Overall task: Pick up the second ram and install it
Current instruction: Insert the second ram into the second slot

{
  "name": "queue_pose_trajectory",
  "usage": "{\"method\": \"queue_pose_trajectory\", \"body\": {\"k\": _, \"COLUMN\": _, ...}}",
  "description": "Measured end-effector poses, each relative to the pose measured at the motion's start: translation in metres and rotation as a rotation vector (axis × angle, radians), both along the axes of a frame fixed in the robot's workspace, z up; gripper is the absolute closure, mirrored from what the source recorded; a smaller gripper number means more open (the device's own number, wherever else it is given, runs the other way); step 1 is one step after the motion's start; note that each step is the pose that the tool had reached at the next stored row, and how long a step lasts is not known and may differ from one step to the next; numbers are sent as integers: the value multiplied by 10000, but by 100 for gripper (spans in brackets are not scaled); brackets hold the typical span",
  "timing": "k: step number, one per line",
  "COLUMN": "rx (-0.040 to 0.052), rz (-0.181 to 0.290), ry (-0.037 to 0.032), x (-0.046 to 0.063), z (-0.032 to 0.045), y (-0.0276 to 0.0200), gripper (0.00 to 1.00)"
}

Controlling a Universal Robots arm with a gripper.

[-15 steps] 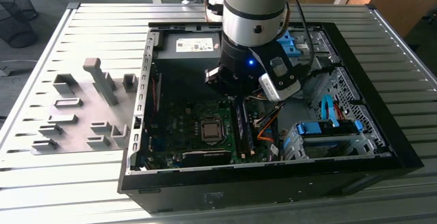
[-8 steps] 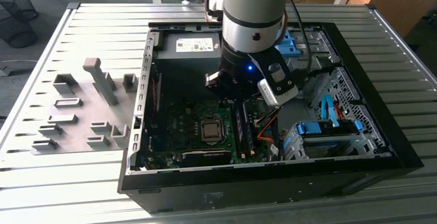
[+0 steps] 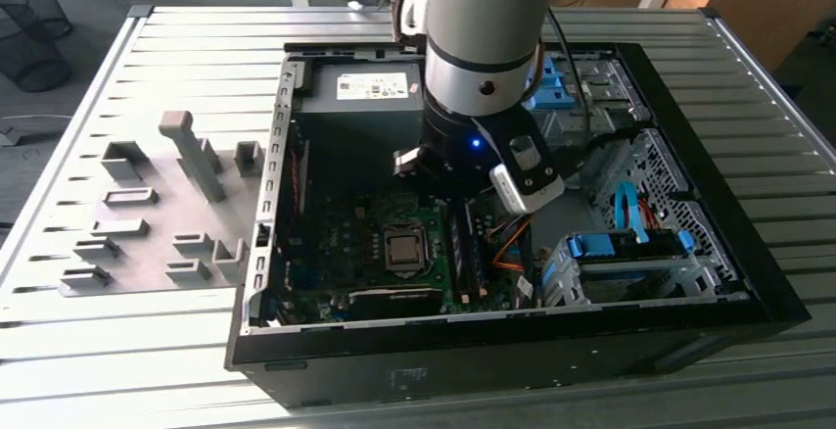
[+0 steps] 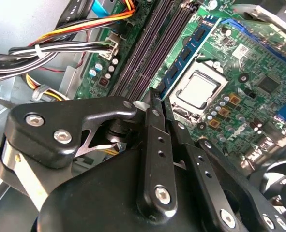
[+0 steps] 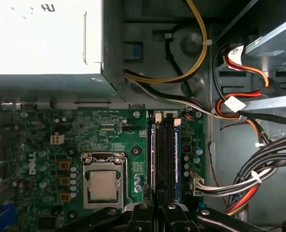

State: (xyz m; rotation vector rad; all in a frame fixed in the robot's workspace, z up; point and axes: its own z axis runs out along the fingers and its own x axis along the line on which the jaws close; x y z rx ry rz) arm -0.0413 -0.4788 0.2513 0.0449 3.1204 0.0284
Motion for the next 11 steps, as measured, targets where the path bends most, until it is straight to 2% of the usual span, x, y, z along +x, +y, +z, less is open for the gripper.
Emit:
{"method": "queue_pose_trajectory", "body": {"k": 4, "rx": 1, "rz": -19, "ry": 0, "x": 1, "z": -65, "y": 0, "gripper": 86}}
{"method": "queue_pose_trajectory", "body": {"k": 11, "rx": 10, "rz": -19, "ry": 5, "x": 22, "z": -87, "y": 0, "gripper": 86}}
